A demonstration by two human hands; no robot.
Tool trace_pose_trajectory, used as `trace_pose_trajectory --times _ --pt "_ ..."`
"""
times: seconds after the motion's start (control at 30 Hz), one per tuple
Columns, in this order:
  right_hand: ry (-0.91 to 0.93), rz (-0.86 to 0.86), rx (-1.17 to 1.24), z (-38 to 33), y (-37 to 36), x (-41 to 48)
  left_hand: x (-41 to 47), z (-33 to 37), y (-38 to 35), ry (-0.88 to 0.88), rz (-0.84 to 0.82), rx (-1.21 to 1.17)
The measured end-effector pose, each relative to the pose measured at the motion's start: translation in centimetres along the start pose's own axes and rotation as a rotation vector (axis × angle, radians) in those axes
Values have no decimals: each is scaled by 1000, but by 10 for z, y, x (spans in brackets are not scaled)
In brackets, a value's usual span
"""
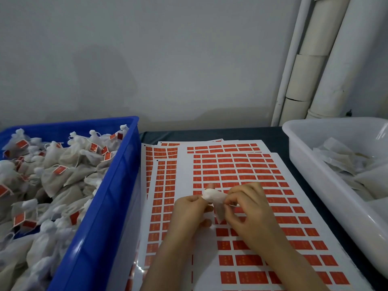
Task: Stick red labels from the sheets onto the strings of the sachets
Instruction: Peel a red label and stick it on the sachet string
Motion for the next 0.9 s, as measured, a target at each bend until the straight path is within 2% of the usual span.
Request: trace_pose_trajectory --times 0.1,0.2,0.33,0.73,0.9 --pt "29 -1 -10 -2 -2 -1 -3 -2 0 83 -18 -21" --pt "34 -15 -29 -3 -4 -2 -8 -4 1 56 -77 -136" --pt "30 -12 -24 -5 -6 -1 -7 -6 0 27 -63 -213" --pt "-136 -29 129 -1 1 -2 -5 -3 -10 -3 -222 -380" --pt "-135 -30 119 -1 0 -2 -3 -7 -6 -17 -165 -374"
Point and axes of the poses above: each hand's wrist, its own x-axis towards the middle knuckle, its own y-axis out of the back of the hand, z = x × y, the point moved 5 cm from there along x, towards the middle knuckle, and after that the axes turned 10 degrees about -x, right-handed, at the moved point
